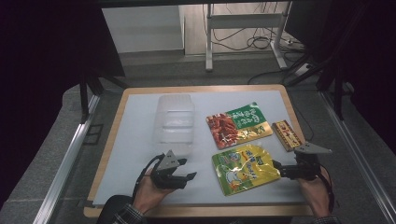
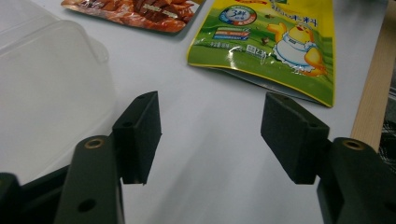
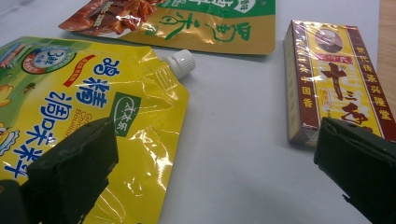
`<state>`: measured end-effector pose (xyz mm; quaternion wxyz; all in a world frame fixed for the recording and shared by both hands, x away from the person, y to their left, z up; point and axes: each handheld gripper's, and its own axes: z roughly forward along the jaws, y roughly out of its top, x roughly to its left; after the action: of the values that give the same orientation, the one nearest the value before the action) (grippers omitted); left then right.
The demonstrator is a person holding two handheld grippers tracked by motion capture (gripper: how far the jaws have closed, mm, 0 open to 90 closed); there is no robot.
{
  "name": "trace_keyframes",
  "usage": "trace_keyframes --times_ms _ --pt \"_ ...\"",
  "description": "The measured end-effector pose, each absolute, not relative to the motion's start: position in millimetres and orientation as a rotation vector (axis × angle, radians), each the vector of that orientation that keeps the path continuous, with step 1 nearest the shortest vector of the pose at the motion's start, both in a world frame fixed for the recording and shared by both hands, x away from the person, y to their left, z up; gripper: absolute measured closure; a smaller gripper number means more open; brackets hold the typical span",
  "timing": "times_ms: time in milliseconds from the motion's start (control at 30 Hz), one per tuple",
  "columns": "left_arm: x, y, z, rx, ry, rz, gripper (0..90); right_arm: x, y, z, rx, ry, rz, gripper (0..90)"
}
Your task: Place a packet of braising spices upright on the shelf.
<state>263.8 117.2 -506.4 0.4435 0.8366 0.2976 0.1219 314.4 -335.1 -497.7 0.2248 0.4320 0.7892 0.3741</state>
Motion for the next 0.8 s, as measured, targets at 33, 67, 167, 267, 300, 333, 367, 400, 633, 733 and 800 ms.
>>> trace_keyframes --times_ms 33,67,167,267,300,333,367,400,633,733,800 --pt "264 117 -506 2.075 0.738 0.302 40.6 314 -335 -498 1.192 2.178 1.031 0.0" --pt "265 116 -506 2.075 0.734 0.299 41.6 314 -335 -498 1.192 2.178 1.030 0.0" --pt "266 113 -507 2.071 0.730 0.288 45.1 315 -335 -498 1.192 2.182 1.030 0.0" --pt "268 108 -507 2.077 0.728 0.286 49.8 315 -334 -499 1.190 2.191 1.025 0.0" --pt "268 106 -507 2.079 0.728 0.285 51.2 315 -334 -499 1.190 2.191 1.024 0.0" --pt "268 104 -508 2.081 0.727 0.289 52.3 315 -334 -498 1.190 2.191 1.024 0.0" --pt "268 104 -508 2.081 0.727 0.289 53.9 315 -334 -498 1.190 2.190 1.026 0.0" --pt "269 102 -508 2.082 0.726 0.291 55.8 315 -335 -498 1.192 2.189 1.028 0.0" --pt "273 92 -510 2.078 0.720 0.284 63.9 316 -335 -500 1.197 2.203 1.021 0.0" --pt "274 89 -511 2.079 0.718 0.280 68.3 316 -334 -500 1.193 2.205 1.015 0.0" --pt "275 86 -511 2.084 0.711 0.276 70.2 316 -334 -500 1.193 2.204 1.019 0.0"
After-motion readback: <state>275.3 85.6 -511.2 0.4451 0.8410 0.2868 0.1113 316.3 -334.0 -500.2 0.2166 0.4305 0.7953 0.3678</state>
